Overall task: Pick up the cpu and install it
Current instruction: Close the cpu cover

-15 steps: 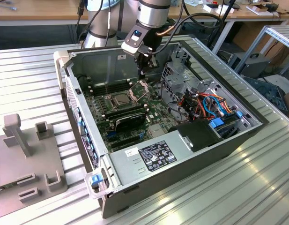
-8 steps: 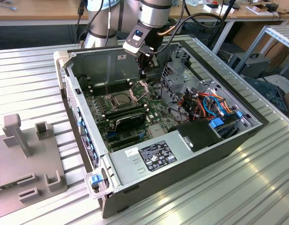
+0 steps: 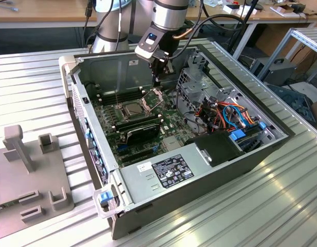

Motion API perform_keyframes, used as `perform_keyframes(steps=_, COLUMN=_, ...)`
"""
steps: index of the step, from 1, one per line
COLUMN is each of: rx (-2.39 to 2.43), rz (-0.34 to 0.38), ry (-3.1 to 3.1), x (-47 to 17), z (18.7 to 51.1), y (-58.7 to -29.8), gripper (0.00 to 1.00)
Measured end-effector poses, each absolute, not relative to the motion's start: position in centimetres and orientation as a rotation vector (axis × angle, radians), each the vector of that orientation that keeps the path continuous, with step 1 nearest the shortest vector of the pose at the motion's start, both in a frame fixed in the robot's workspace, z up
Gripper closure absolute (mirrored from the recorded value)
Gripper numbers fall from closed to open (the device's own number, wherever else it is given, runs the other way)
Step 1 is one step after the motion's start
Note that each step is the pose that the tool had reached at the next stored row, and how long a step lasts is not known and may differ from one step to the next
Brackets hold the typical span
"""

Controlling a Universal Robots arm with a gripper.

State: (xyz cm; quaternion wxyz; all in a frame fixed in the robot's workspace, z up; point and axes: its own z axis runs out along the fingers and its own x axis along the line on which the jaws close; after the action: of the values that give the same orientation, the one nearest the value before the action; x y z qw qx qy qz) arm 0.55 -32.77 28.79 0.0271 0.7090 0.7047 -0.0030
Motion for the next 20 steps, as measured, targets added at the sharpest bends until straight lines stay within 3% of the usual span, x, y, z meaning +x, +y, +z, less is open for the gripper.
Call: perform_keyframes(steps=20, rx=2.189, rz=-0.012, ry=2.176, x=4.8, z=27.7, y=-32.8, gripper=0.89)
